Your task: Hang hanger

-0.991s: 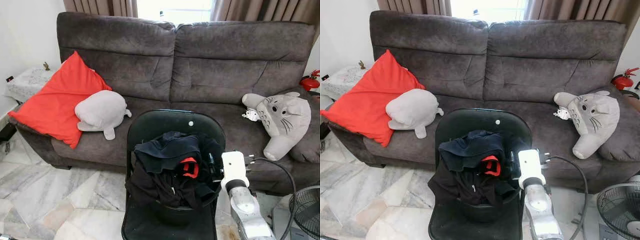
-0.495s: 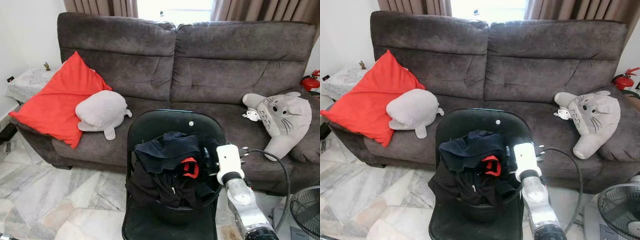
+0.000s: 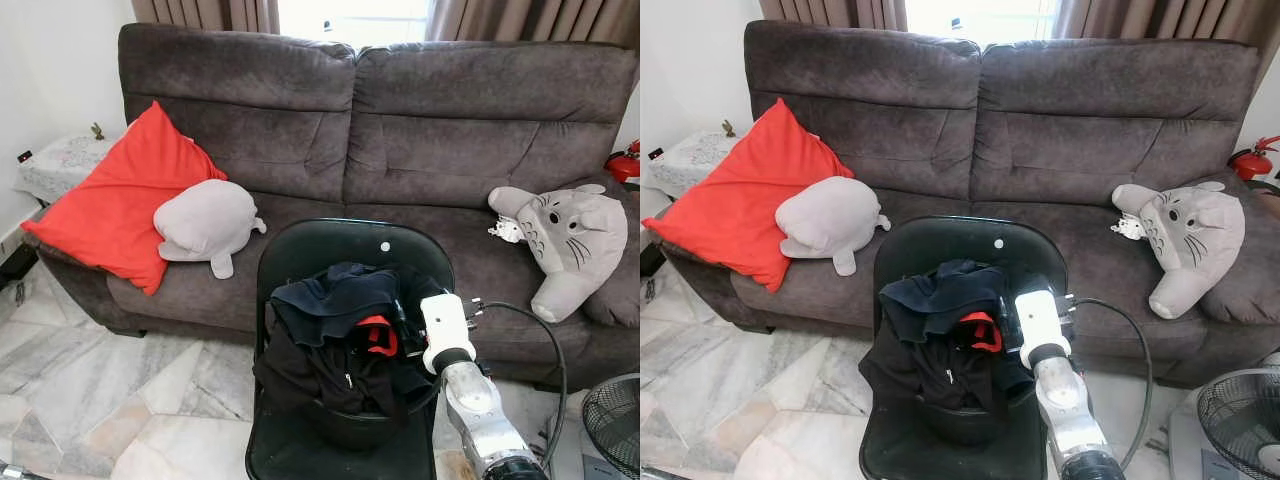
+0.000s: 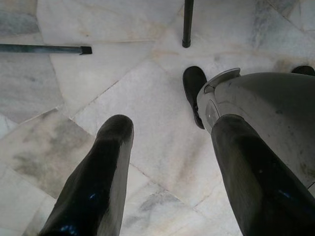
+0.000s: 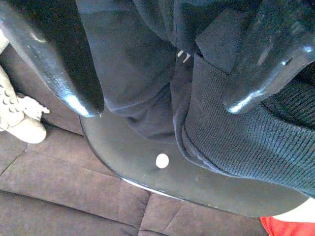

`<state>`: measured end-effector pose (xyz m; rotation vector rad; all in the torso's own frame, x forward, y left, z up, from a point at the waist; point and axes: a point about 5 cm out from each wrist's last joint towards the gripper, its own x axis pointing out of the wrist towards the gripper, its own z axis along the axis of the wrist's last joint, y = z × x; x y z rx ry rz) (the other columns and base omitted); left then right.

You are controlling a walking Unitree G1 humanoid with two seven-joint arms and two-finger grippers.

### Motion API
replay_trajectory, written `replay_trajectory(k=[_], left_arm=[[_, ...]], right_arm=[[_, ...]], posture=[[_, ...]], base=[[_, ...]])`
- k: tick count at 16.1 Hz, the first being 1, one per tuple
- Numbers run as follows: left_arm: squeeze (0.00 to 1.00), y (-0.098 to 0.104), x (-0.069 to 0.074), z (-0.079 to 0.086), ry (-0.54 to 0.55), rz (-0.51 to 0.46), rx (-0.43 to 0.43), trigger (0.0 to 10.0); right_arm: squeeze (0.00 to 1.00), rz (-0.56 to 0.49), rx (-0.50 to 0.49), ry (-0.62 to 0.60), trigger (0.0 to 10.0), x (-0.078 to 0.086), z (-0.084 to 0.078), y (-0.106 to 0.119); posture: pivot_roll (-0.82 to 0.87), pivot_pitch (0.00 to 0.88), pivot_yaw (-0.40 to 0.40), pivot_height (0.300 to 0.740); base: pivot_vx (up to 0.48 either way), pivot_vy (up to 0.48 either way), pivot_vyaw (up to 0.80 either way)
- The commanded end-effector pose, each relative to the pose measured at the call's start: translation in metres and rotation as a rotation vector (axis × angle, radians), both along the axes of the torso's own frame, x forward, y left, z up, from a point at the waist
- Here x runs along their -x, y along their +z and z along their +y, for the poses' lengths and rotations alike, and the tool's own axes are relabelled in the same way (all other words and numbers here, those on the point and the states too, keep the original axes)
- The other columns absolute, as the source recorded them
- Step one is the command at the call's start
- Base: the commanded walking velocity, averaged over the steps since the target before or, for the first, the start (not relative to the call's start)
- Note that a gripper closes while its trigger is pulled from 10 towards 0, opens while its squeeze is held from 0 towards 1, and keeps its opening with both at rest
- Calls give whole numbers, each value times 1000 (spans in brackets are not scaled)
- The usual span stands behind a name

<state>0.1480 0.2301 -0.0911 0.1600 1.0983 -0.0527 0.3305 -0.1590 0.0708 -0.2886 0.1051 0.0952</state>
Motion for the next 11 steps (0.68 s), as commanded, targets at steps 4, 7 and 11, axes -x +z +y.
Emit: replay_trajectory(k=[4, 7, 11], left_arm=[[0, 0, 2, 4, -9, 14, -11, 10000], [0, 0, 2, 4, -10, 15, -8, 10000], [0, 0, 2, 3, -9, 15, -7, 10000]], right_arm=[[0, -52, -10, -50, 10000, 5, 3, 2], [0, -58, -20, -81, 10000, 12, 1, -2], [0, -29, -11, -74, 10000, 16, 1, -8]], posture=[[41, 8, 40, 740], [39, 6, 38, 740], [42, 3, 37, 740]], base=[[0, 0, 0], [0, 0, 0], [0, 0, 0]])
